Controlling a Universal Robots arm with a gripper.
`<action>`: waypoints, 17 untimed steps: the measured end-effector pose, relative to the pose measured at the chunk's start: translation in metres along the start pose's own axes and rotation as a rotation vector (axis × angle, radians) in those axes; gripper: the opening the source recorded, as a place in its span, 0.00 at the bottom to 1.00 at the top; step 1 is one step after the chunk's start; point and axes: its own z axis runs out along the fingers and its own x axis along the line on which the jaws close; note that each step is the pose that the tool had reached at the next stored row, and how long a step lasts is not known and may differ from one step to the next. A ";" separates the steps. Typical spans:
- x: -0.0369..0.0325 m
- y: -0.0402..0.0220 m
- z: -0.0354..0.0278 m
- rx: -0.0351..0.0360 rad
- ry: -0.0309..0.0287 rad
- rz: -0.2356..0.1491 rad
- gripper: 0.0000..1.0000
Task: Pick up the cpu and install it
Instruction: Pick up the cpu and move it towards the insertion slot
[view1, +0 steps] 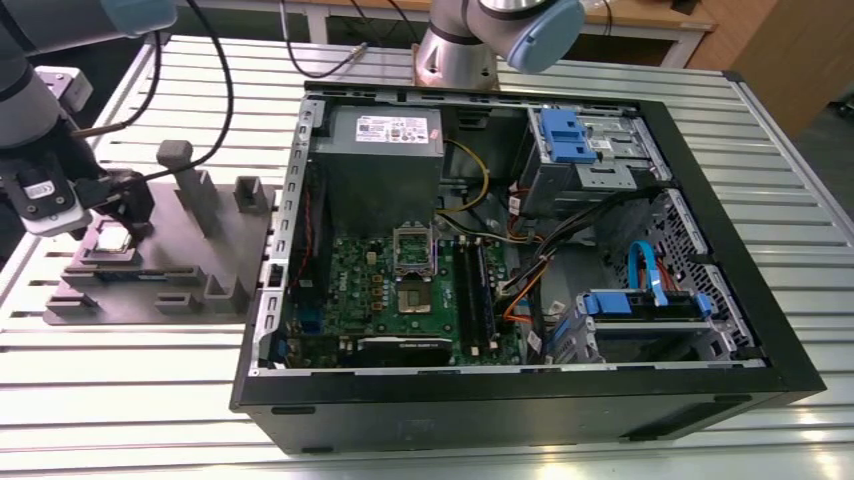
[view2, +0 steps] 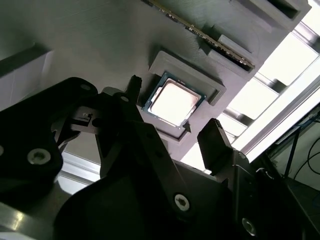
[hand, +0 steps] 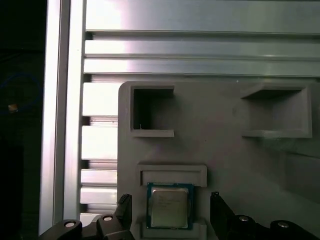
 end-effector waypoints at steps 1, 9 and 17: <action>0.0000 0.0000 0.0010 0.0001 0.0001 0.000 0.72; -0.0001 -0.0004 0.0084 0.0002 0.0001 0.000 0.72; -0.0001 -0.0005 0.0089 0.0002 0.0001 0.000 0.72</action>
